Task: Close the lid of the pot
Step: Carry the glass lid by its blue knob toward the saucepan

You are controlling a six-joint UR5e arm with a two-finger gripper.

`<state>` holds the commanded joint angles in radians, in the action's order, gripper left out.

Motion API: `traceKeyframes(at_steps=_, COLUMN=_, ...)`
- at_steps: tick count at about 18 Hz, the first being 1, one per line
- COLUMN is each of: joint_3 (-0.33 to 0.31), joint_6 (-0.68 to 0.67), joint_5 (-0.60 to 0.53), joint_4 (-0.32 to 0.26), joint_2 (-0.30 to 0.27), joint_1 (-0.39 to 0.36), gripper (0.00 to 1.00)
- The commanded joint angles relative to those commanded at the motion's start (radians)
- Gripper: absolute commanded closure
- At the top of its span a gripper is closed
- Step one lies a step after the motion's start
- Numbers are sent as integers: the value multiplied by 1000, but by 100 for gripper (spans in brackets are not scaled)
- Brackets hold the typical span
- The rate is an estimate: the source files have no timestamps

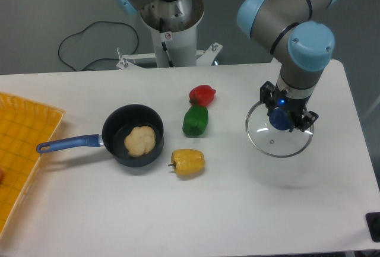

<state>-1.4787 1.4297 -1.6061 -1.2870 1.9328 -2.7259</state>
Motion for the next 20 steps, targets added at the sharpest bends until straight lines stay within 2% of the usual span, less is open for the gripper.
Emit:
traceKeyframes(at_steps=11, joint_3=-9, joint_6=-2, joint_5=6, joint_4=0, joint_2=-8, joint_1=21, gripper=57)
traceKeyframes(at_steps=14, joint_3=-41, joint_6=-11, joint_5=9, joint_4=3, joint_2=-37, joint_1=51, gripper=57)
traceKeyframes(at_steps=20, joint_3=-132, joint_6=-66, joint_5=18, joint_4=14, joint_2=-130, joint_1=144, gripper=58)
